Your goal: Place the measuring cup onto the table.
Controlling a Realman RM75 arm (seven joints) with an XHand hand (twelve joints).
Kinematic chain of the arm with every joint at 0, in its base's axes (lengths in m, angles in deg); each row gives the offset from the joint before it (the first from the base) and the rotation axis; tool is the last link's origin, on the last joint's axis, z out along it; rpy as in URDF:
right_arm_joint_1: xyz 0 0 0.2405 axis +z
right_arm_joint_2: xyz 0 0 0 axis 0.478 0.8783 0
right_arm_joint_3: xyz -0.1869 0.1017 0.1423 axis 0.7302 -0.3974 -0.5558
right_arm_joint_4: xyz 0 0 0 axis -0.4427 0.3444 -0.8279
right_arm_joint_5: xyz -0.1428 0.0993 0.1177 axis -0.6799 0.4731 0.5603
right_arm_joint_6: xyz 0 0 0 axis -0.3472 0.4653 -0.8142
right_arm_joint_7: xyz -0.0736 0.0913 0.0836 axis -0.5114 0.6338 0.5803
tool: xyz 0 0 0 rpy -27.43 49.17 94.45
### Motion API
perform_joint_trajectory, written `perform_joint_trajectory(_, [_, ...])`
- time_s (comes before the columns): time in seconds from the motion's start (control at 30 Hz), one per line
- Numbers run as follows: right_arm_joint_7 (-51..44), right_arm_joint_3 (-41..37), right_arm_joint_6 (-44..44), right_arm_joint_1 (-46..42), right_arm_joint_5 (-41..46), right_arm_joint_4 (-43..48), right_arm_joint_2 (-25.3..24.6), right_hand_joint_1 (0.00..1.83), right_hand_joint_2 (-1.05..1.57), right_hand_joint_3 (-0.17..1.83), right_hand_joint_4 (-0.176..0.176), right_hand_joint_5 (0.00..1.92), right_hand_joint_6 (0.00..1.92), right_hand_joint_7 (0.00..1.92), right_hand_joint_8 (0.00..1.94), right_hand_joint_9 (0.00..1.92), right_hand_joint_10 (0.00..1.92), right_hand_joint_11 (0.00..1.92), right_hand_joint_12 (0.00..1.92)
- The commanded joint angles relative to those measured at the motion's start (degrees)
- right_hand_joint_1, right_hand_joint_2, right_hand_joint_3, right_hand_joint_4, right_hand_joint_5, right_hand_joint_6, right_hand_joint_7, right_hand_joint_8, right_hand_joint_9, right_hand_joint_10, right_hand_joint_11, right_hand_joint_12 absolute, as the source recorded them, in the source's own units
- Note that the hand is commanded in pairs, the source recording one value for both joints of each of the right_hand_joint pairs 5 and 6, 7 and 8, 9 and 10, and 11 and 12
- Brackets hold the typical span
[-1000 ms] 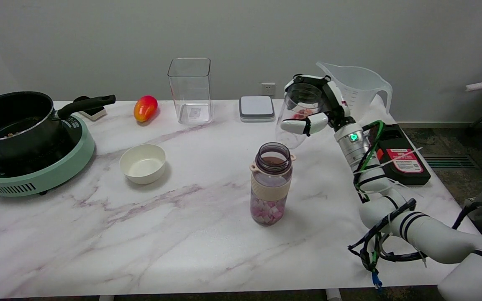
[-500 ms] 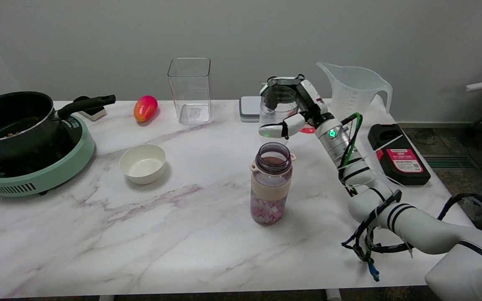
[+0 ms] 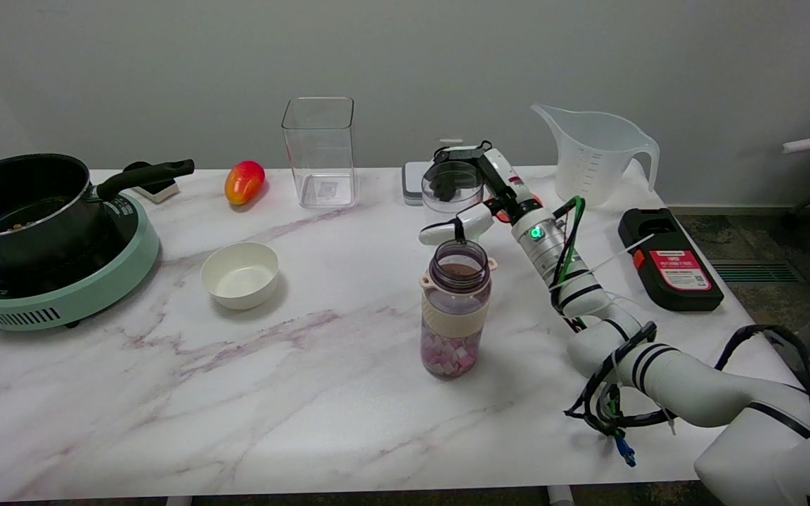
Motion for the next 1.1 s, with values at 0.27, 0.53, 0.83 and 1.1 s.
perform_joint_trajectory(0.27, [-3.4, 0.4, -2.6, 0.6, 2.3, -2.8, -2.6, 1.46, 1.13, 0.50, 0.000, 1.56, 1.56, 1.58, 1.58, 1.48, 1.48, 1.29, 1.29])
perform_joint_trajectory(0.53, [-3.4, 0.5, 0.4, 0.8, 2.8, -3.7, -2.4, 1.46, 1.12, 0.52, 0.000, 1.55, 1.55, 1.58, 1.58, 1.48, 1.48, 1.29, 1.29])
perform_joint_trajectory(0.83, [-4.8, 0.8, 2.7, 0.1, 5.7, -4.6, -2.4, 1.40, 1.15, 0.52, 0.000, 1.52, 1.52, 1.59, 1.59, 1.50, 1.50, 1.30, 1.30])
perform_joint_trajectory(1.1, [-4.2, 1.0, 2.7, -0.7, 7.4, -4.7, -2.5, 1.38, 0.80, 0.86, 0.000, 1.25, 1.25, 1.49, 1.49, 1.42, 1.42, 1.22, 1.22])
